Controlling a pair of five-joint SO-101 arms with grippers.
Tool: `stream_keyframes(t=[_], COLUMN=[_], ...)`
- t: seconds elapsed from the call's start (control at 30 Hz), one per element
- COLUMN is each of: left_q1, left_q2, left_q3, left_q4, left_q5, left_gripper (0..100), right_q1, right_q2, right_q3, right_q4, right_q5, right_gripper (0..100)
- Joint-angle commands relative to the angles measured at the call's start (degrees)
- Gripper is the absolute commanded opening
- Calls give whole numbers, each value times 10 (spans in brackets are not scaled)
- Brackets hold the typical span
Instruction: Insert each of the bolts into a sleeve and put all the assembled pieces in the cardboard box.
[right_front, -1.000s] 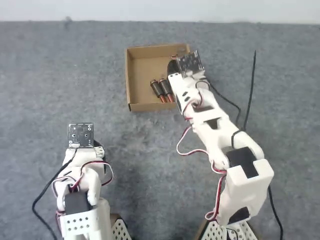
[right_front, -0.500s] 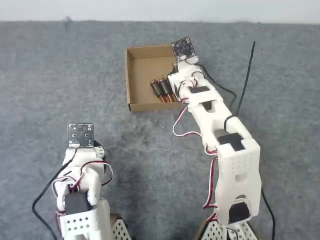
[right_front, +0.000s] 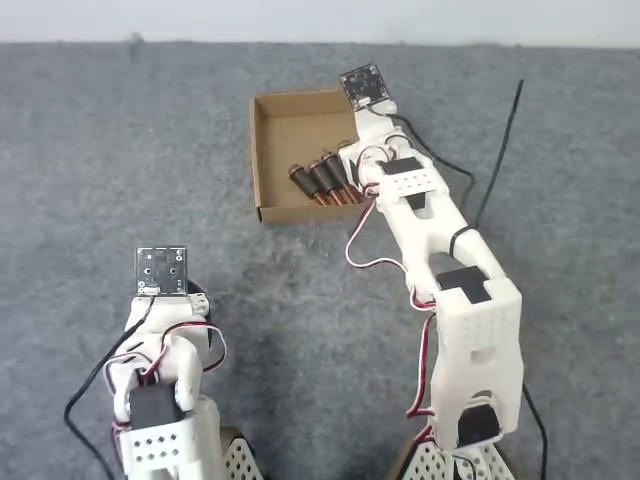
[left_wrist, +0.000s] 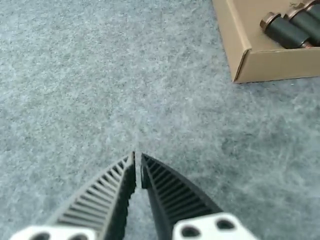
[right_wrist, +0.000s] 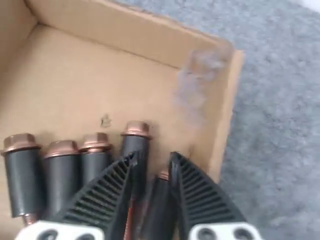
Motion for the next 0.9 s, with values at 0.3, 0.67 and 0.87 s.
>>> stream_keyframes(t=[0.3,0.67,0.87], left_q1=[-1,-1,-1], left_q2=[-9,-9,-9], left_q3=[-6,-6,-6], left_q4=[0,1,1], left_q5=[-9,-9,-9], left_gripper=[21,21,21], right_q1=[15,29,41], right_q2=[-317,-683,-889], right_q3=[213,536,694], right_q4=[4,2,4], right_q5=[5,5,5], right_gripper=[7,7,7])
